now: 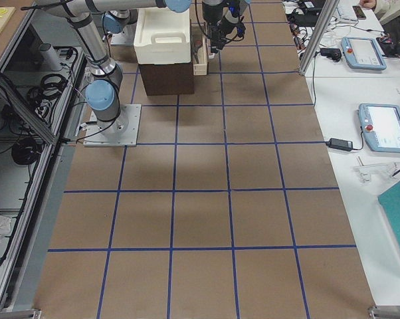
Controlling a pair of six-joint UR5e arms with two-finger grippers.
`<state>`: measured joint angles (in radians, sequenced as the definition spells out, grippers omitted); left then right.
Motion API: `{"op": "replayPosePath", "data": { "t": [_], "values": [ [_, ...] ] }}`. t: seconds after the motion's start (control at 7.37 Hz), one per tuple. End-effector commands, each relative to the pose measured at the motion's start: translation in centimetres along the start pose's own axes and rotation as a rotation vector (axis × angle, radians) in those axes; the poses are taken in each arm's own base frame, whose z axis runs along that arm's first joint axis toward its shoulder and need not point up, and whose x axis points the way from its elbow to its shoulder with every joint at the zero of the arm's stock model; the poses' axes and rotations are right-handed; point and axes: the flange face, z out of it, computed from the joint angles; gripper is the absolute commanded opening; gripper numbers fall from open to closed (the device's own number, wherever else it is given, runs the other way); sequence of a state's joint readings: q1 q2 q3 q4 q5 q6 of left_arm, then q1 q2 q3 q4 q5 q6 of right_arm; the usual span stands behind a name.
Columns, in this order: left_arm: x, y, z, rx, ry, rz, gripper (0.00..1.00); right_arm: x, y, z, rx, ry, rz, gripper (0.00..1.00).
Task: Put scissors in drawer and close it
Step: 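Push the drawer front away from the robot with the left gripper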
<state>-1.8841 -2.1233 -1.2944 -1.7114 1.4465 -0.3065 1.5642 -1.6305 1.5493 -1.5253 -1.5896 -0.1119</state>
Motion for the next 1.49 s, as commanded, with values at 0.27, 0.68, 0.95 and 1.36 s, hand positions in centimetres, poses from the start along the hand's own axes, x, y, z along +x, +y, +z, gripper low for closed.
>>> {"op": "replayPosePath", "data": {
  "t": [0.27, 0.68, 0.95, 1.36],
  "values": [
    [-0.8, 0.9, 0.7, -0.093, -0.022, -0.018, 1.00, 0.2, 0.0, 0.0, 0.001, 0.015, 0.001, 1.00],
    [-1.2, 3.0, 2.4, -0.164, -0.042, -0.015, 1.00, 0.5, 0.0, 0.1, -0.005, 0.044, 0.001, 1.00],
    [-1.7, 5.7, 2.7, -0.188, -0.050, -0.010, 1.00, 0.7, 0.0, 0.1, -0.008, 0.070, -0.001, 1.00],
    [-1.7, 4.5, 0.7, -0.061, -0.006, 0.001, 1.00, 0.6, 0.1, -0.1, -0.002, 0.057, -0.002, 1.00]
  ]
}}
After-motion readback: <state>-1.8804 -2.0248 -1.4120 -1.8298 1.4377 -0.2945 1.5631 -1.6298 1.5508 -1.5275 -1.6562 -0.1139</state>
